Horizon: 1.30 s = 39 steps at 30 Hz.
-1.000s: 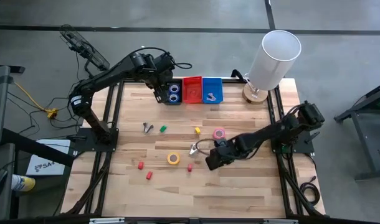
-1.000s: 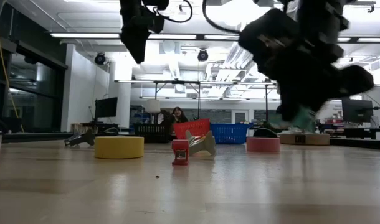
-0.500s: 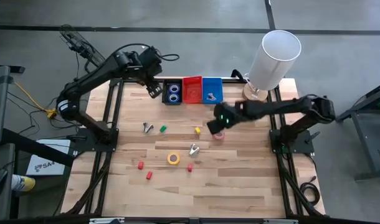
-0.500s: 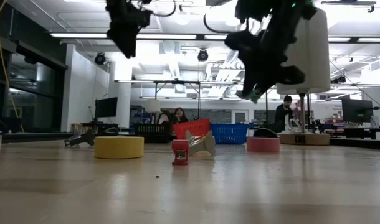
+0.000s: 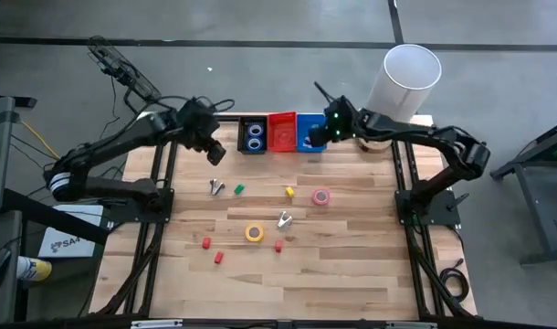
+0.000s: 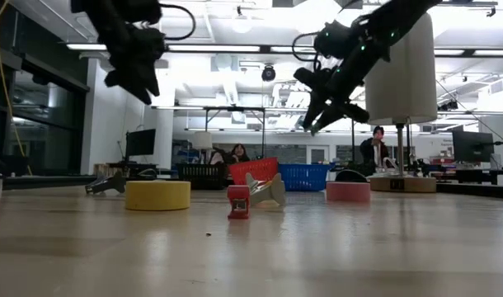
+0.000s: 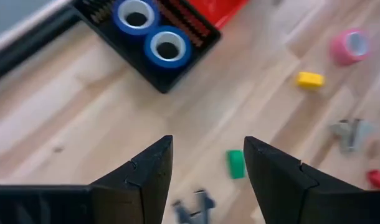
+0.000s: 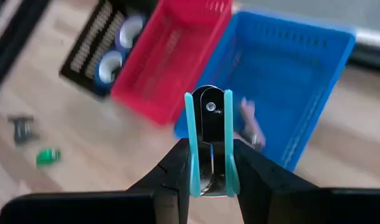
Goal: Pick and place Stapler, Stapler remover, tape
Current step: Put the light blue staple remover into the blue bin
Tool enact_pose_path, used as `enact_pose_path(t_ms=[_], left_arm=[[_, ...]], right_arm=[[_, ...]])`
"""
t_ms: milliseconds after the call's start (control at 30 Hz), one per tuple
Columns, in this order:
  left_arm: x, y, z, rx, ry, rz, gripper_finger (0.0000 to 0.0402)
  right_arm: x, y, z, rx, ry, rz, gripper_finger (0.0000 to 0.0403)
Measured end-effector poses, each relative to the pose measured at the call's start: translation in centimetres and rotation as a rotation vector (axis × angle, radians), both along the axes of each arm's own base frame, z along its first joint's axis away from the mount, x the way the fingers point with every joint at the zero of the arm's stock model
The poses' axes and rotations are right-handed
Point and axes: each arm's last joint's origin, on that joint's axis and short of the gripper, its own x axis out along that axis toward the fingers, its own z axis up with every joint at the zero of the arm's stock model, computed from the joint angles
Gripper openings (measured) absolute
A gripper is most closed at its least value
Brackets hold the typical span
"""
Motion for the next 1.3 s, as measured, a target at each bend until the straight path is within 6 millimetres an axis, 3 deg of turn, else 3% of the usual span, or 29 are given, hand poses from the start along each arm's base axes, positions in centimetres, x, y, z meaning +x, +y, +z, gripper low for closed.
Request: enact_pose_path(t_ms=[167,467,900,1300], left_arm=[[-1.8,-1.4,-0.7,-0.006,-0.145,0.052,0.0193],[-4.0,-2.9,0.8,0.054,-0.3,0.08,0.0193],[-4.4,-3.1,1.1,0.066,-0.317,0.107,0.0193],[-4.4,-3.1,1.0,0.068,-0.314,0.105,0.0193]], right_arm=[[0.5,-1.9,-1.9,0.015,-0.01,0.012,0.0081],[0.5,-4.3,-5.0,0.077,0.017,-0.087,0.0081],[0.6,-4.7,-5.5,0.081,0.006,-0.103,0.0081],[2.2,-4.2,-7.0,0.105,-0.01,-0.106,0.0087]])
